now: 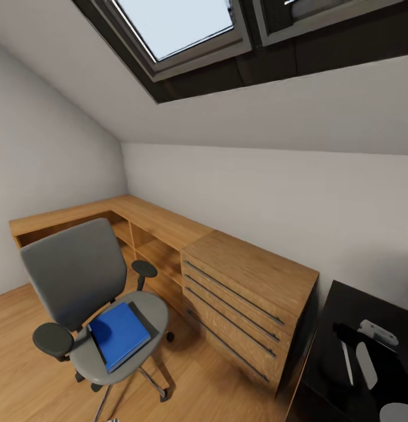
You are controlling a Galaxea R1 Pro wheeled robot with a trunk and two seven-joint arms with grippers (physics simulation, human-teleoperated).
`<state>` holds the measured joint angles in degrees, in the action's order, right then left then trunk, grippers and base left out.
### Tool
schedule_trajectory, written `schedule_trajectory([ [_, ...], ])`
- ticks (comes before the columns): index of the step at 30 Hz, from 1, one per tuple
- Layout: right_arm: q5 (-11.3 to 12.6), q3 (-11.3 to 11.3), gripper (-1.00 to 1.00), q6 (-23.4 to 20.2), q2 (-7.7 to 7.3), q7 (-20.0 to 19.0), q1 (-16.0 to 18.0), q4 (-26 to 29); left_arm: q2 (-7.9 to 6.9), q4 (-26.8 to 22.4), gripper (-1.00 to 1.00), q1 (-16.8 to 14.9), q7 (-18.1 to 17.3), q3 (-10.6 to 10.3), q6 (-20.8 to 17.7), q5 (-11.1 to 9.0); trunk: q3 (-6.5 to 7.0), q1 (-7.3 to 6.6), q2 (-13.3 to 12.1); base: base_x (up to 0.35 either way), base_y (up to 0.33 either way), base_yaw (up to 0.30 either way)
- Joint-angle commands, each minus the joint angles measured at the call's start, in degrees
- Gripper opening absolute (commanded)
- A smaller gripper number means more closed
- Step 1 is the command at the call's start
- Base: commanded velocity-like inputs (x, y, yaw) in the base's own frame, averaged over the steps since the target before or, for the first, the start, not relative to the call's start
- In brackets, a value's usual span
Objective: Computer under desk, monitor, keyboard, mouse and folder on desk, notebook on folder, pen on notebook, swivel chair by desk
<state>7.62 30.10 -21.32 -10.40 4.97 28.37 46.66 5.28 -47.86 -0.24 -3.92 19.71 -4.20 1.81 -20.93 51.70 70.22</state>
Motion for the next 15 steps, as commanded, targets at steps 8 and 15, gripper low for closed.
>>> schedule_trajectory([
  [8,0.7,-0.1,1.0,-0.9,2.13,0.3,-0.3,9.0,0.08,-0.1,1.0,0.0,-0.4,0.3,-0.4,0.2,1.38,-1.76,-3.2,0.0,0.0,0.0],
  [15,-5.2,-0.1,1.0,-3.4,10.26,0.5,-1.4,18.8,0.08,-0.1,1.0,0.0,-0.4,0.4,-0.5,0.2,1.73,-2.2,-4.0,0.0,0.0,0.005],
])
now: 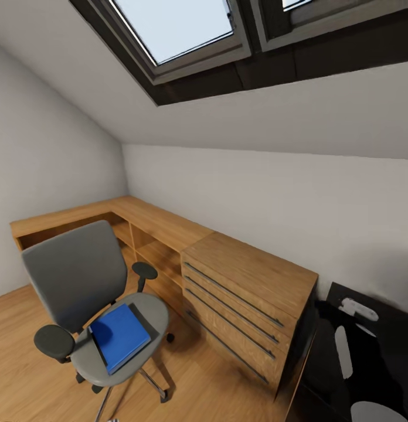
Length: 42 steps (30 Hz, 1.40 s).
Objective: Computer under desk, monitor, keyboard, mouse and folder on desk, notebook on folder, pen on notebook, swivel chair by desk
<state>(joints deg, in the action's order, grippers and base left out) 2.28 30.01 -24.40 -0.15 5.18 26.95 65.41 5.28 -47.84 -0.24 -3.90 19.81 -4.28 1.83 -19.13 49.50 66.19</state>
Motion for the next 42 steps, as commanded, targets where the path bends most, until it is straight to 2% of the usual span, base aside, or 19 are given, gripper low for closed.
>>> schedule_trajectory([
  [1,-3.2,0.0,1.0,-0.5,2.19,0.3,-0.1,0.7,0.08,-0.1,1.0,0.0,-0.4,0.3,-0.4,0.2,-0.07,0.0,0.0,0.0,0.0,0.086],
  [3,-6.8,0.0,1.0,-0.6,4.36,0.3,-0.2,1.0,0.08,-0.1,1.0,0.0,-0.4,0.3,-0.4,0.2,-0.07,0.0,0.0,0.0,0.0,0.137],
  [4,-9.9,-0.1,1.0,-0.7,6.14,0.3,-0.2,1.1,0.08,-0.1,1.0,0.0,-0.4,0.3,-0.4,0.2,-0.07,0.0,0.0,0.0,0.0,0.198],
  [5,-11.3,-0.1,1.0,-0.7,6.91,0.3,-0.3,1.2,0.08,-0.1,1.0,0.0,-0.4,0.3,-0.4,0.2,-0.07,0.0,0.0,0.0,0.0,0.214],
  [6,-11.3,-0.1,1.0,-0.7,6.91,0.3,-0.3,1.2,0.08,-0.1,1.0,0.0,-0.4,0.3,-0.4,0.2,-0.07,0.0,0.0,0.0,0.0,0.214],
  [7,-16.4,-2.0,1.0,-0.7,9.83,0.3,-0.7,0.3,0.08,-0.1,1.0,0.0,-0.4,0.3,-0.4,0.2,-0.07,0.0,0.0,0.0,0.0,0.262],
  [8,-17.2,-3.4,1.0,-0.7,10.15,0.4,-1.1,-0.4,0.08,-0.1,1.0,0.0,-0.3,0.3,-0.4,0.2,-0.07,0.0,0.0,0.0,0.0,0.269],
  [13,-18.2,-8.3,1.0,-0.4,10.15,1.1,-1.7,-3.3,0.08,-0.1,1.0,0.0,-0.3,0.3,-0.4,0.2,-0.07,0.0,0.0,0.0,0.0,0.276],
  [17,-18.4,-13.3,1.0,1.9,10.15,3.9,-2.0,-7.9,0.08,-0.1,1.0,0.0,-0.3,0.3,-0.4,0.2,-0.07,0.0,0.0,0.0,0.0,0.282],
  [19,-18.5,-17.1,1.0,5.4,10.15,7.4,-2.0,-11.9,0.08,-0.1,1.0,0.0,-0.3,0.3,-0.4,0.1,-0.07,0.0,0.0,0.0,0.0,0.284],
  [21,-18.5,-19.2,1.0,7.2,10.15,9.4,-2.0,-13.5,0.07,-0.1,1.0,0.0,-0.3,0.3,-0.4,0.1,-0.07,0.0,0.0,0.0,0.0,0.284],
  [23,-18.5,-23.2,1.0,10.0,10.15,13.5,-2.1,-16.0,0.03,-0.1,1.0,0.0,-0.3,0.4,-0.4,0.1,-0.07,0.0,0.0,0.0,0.0,0.284],
  [27,-18.4,-27.7,1.0,12.3,10.15,19.1,-2.1,-17.9,-0.03,-0.1,1.0,0.0,-0.3,0.4,-0.4,0.1,-0.07,0.0,0.0,0.0,0.0,0.284],
  [32,-18.4,-30.3,1.0,14.1,10.15,22.7,-2.1,-19.2,-0.19,-0.1,1.0,0.0,-0.3,0.4,-0.4,0.1,-0.07,0.0,0.0,0.0,0.0,0.284],
  [37,-18.4,-33.1,1.0,14.5,10.15,23.4,-2.1,-19.9,-0.27,-0.2,1.0,0.0,-0.3,0.5,-0.3,0.0,-0.07,0.0,0.0,0.0,0.0,0.284],
  [42,-18.4,-34.9,1.0,14.6,10.15,26.5,-2.1,-20.8,-0.77,-0.4,1.0,0.0,-0.4,2.8,-0.3,-0.2,-0.07,0.0,0.0,0.0,0.0,0.284],
])
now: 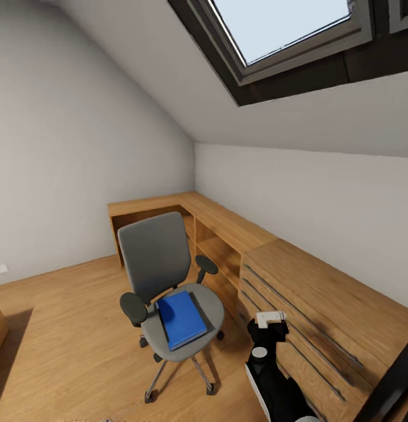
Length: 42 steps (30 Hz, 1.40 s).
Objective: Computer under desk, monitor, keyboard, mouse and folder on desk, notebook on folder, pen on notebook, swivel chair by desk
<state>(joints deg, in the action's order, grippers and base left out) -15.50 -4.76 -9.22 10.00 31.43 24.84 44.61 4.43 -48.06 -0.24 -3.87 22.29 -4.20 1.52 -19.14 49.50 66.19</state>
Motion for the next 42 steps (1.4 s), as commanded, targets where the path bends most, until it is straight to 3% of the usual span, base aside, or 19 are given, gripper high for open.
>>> schedule_trajectory([
  [1,-0.6,-0.7,1.0,-0.6,0.0,0.7,0.0,-0.2,0.01,-0.2,1.0,0.0,-0.4,1.0,-0.4,0.1,-0.06,0.01,0.0,0.0,0.0,0.284],
  [5,-0.6,-3.5,1.0,0.5,0.0,1.8,0.0,-0.6,-0.26,-0.9,1.0,0.0,-0.5,3.3,-0.4,0.1,-0.06,0.01,0.0,0.0,0.0,0.284],
  [12,-0.6,-5.7,1.0,2.1,0.0,5.4,-0.2,-1.3,-0.33,-2.3,1.0,0.0,-0.6,6.8,-0.4,0.1,-0.06,0.01,0.0,0.008,0.0,0.284],
  [21,-0.7,-10.1,1.0,4.5,0.0,5.9,-0.3,-5.2,-0.3,-2.5,1.0,0.0,-0.6,7.4,-0.5,0.1,-0.06,0.01,0.0,0.173,0.0,0.284],
  [27,-1.0,-14.3,1.0,10.1,0.0,6.1,-0.3,-9.4,-0.3,-2.5,1.0,0.0,-0.6,7.5,-0.4,0.1,-0.06,0.01,0.0,0.301,0.0,0.266],
  [35,-1.2,-14.5,1.0,11.2,0.0,6.1,-0.3,-9.8,-0.28,-2.6,1.0,0.0,-0.6,7.4,-0.4,0.1,-0.06,0.01,0.0,0.303,0.0,0.066],
  [42,-1.2,-14.2,1.0,11.5,0.0,6.1,-0.4,-9.7,-0.09,-2.5,1.0,0.0,-0.7,7.0,-0.5,0.3,-0.06,0.01,0.0,0.061,0.0,0.004],
])
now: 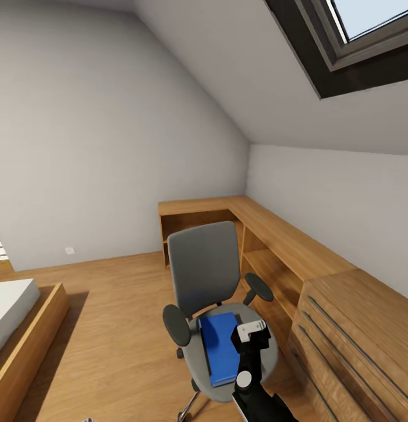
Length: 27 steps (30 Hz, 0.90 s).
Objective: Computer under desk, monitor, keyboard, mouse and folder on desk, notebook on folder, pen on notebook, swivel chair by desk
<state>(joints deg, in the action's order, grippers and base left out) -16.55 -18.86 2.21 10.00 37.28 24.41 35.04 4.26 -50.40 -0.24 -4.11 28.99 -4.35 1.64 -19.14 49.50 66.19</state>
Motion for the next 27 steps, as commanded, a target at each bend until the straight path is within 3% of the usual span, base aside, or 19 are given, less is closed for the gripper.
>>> schedule_trajectory([
  [1,-0.2,0.0,1.0,0.1,0.0,0.3,0.1,0.0,0.1,-0.1,1.0,0.0,-0.4,0.3,-0.4,0.2,-0.06,0.01,0.0,0.016,0.0,0.001],
  [12,-0.2,-0.1,1.0,3.2,-0.46,0.3,0.0,0.4,-0.06,-0.1,1.0,0.0,-0.6,0.4,-0.3,0.1,-0.06,0.01,0.0,0.005,0.018,0.0],
  [23,-0.1,0.0,1.0,4.6,-0.5,0.3,0.0,0.5,-0.13,-0.1,1.0,0.0,-0.6,0.5,-0.4,0.2,-0.06,0.01,0.0,0.146,0.241,0.0],
  [27,0.0,0.3,1.0,4.6,-0.5,0.3,0.0,0.5,-0.02,0.1,1.0,0.0,-0.5,0.2,-0.8,0.3,-0.06,0.01,0.0,0.06,0.033,0.0],
])
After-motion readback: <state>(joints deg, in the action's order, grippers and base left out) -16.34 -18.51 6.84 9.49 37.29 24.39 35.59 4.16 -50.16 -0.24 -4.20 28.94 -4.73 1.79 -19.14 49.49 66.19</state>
